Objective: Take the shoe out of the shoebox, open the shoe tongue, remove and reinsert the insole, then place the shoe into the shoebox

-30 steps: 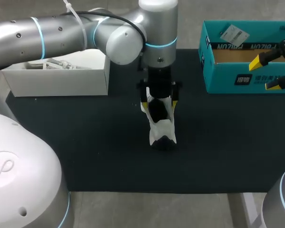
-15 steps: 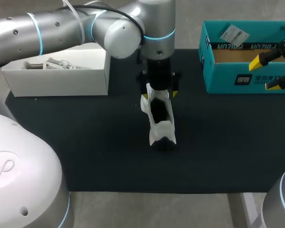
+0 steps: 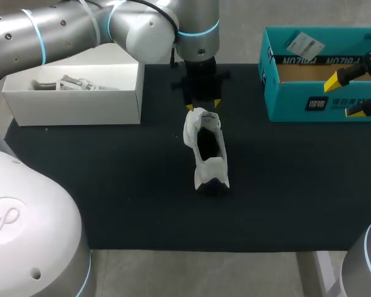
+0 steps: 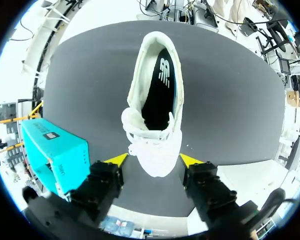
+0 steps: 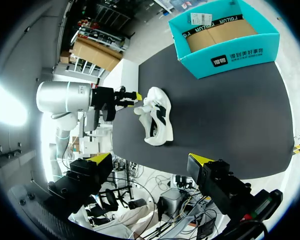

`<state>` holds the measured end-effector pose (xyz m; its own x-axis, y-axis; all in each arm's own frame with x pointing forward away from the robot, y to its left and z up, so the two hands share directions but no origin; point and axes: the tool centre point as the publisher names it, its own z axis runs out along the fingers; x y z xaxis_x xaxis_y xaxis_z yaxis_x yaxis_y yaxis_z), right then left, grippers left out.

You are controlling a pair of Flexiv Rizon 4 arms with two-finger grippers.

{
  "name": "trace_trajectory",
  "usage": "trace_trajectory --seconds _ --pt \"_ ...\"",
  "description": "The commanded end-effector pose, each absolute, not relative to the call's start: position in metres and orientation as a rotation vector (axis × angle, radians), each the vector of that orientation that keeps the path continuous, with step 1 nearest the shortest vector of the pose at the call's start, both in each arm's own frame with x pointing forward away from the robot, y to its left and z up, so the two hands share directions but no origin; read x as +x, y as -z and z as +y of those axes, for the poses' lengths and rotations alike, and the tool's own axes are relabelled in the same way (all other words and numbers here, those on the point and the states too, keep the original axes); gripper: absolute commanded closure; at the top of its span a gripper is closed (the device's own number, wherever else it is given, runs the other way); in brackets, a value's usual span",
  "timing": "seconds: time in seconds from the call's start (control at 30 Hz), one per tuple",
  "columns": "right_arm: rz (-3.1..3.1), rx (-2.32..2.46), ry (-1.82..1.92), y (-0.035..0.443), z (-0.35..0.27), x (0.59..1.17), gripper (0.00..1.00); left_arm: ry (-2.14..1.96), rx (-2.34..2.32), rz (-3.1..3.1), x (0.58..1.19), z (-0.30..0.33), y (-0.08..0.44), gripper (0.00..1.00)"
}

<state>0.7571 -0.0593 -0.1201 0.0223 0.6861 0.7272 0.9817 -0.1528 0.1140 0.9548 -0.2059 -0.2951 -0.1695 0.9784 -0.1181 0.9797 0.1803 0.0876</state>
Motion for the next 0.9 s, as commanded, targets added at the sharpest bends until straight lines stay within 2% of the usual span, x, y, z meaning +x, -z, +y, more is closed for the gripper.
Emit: trace_trajectory --seconds 0.03,0.43,0.9 --pt "-1.695 -1.886 0.927 0.12 -0.058 0.758 0.0 0.03 1.926 2.301 0.955 -0.205 0.297 1.0" --pt "-1.695 -1.886 0.927 0.12 -0.058 0.758 0.0 0.06 2.013 2.322 0.939 -0.21 0.319 1.0" --pt "-1.695 -1.886 0.927 0.12 -0.058 0.758 0.0 0.14 2.097 2.394 0.894 -0.211 0.332 1.0"
